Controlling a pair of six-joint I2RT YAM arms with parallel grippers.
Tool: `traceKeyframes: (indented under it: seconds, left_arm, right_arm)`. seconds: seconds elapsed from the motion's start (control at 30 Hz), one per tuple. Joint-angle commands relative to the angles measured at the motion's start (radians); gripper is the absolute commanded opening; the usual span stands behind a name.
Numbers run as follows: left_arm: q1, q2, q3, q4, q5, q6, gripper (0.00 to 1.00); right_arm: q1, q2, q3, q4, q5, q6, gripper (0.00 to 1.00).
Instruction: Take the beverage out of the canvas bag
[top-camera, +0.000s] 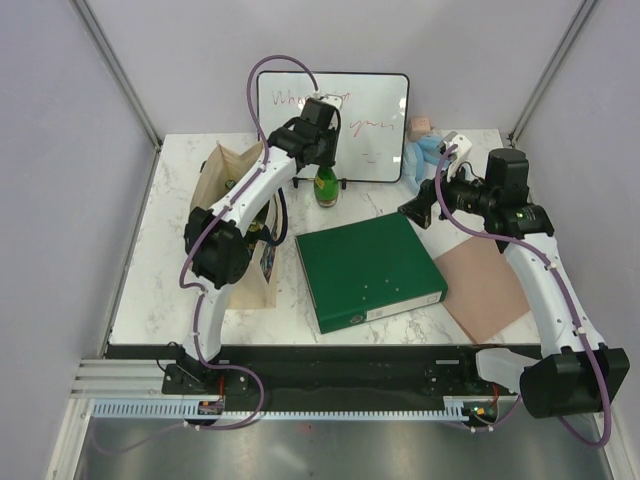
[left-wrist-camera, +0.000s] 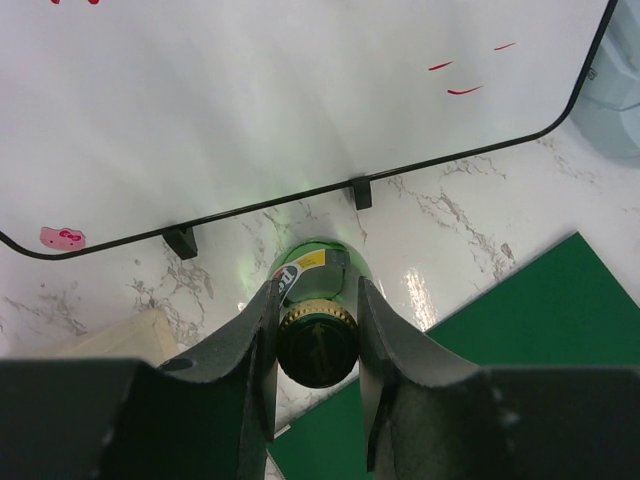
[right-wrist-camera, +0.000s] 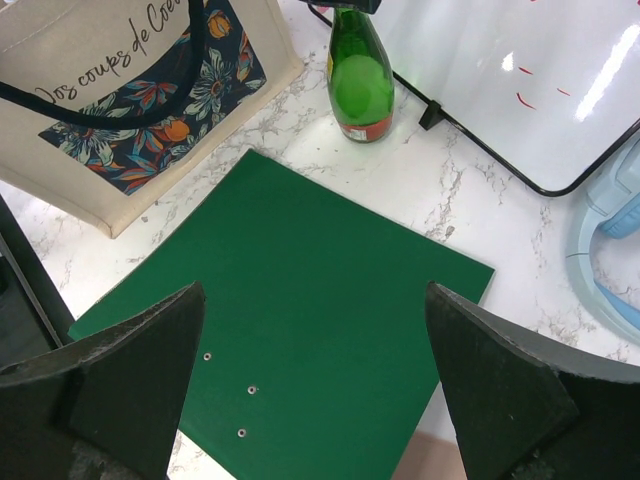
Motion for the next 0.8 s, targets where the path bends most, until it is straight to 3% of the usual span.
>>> traceKeyframes:
  seconds: [0.0,0.17,0.27,0.3,0.4,0.57,0.77]
  left_arm:
    - [0.014,-0.03,0.008,0.175,-0.033,0.041,0.02]
    - [0.017,-0.026,-0.007,0.179,-0.05,0.05,0.07]
    - [0.017,-0.038,-0.035,0.181,-0.05,0.05,0.34]
    - [0.017,-0.043,-0.044,0.181,-0.05,0.05,0.55]
    - [0.017,-0.07,-0.073,0.178,-0.055,0.047,0.8]
    - [0.017,-0.157,-0.081,0.172,-0.055,0.029,0.9]
    - [0.017,-0.439,-0.166,0.137,-0.009,-0.01,0.97]
  right_arm:
    - [-0.002,0.011,-0.001,0.029,-0.013,-0.017,0.98]
    - [-0.002,0.023,0.0,0.026,-0.018,-0.02,0.98]
    - [-0.002,0.028,0.003,0.023,-0.024,-0.025,0.98]
    - [-0.002,0.032,0.009,0.02,-0.026,-0.028,0.98]
    - [-0.002,0.043,0.026,0.005,-0.033,-0.042,0.98]
    - [0.016,0.086,0.092,-0.096,-0.058,-0.118,0.98]
    - [0.164,0.197,0.293,-0.262,-0.035,-0.263,0.98]
